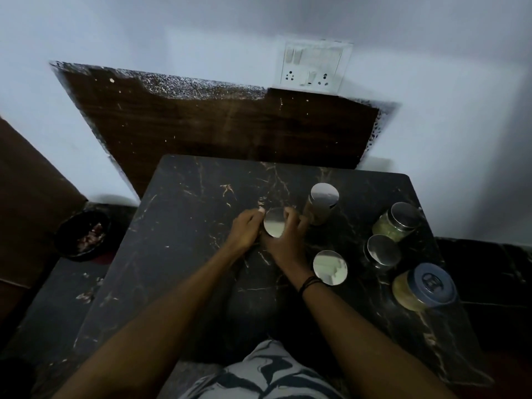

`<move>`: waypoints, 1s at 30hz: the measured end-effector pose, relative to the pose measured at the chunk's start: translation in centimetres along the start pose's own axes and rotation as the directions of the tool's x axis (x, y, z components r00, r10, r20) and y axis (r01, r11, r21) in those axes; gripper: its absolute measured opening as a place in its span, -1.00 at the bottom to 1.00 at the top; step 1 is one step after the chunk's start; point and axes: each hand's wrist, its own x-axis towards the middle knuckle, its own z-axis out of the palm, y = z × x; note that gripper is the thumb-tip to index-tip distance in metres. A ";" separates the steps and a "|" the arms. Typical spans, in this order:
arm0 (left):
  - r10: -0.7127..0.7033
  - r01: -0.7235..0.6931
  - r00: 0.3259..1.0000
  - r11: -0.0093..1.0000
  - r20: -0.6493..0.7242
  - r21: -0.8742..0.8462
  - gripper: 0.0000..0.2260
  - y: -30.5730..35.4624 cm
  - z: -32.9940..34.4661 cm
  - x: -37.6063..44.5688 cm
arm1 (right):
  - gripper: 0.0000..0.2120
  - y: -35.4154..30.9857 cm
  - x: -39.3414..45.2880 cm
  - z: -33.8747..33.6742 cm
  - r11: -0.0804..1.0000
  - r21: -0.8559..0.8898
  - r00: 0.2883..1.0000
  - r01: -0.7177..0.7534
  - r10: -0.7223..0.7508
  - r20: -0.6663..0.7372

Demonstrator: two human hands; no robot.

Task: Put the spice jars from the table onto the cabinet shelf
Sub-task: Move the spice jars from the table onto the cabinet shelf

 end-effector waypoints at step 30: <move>0.194 -0.288 0.954 0.812 -0.230 -0.507 -0.76 20.9 -6.9 5.7 | -0.42 -16.8 14.6 -13.1 0.743 0.659 0.993 0.115 -0.097 -0.064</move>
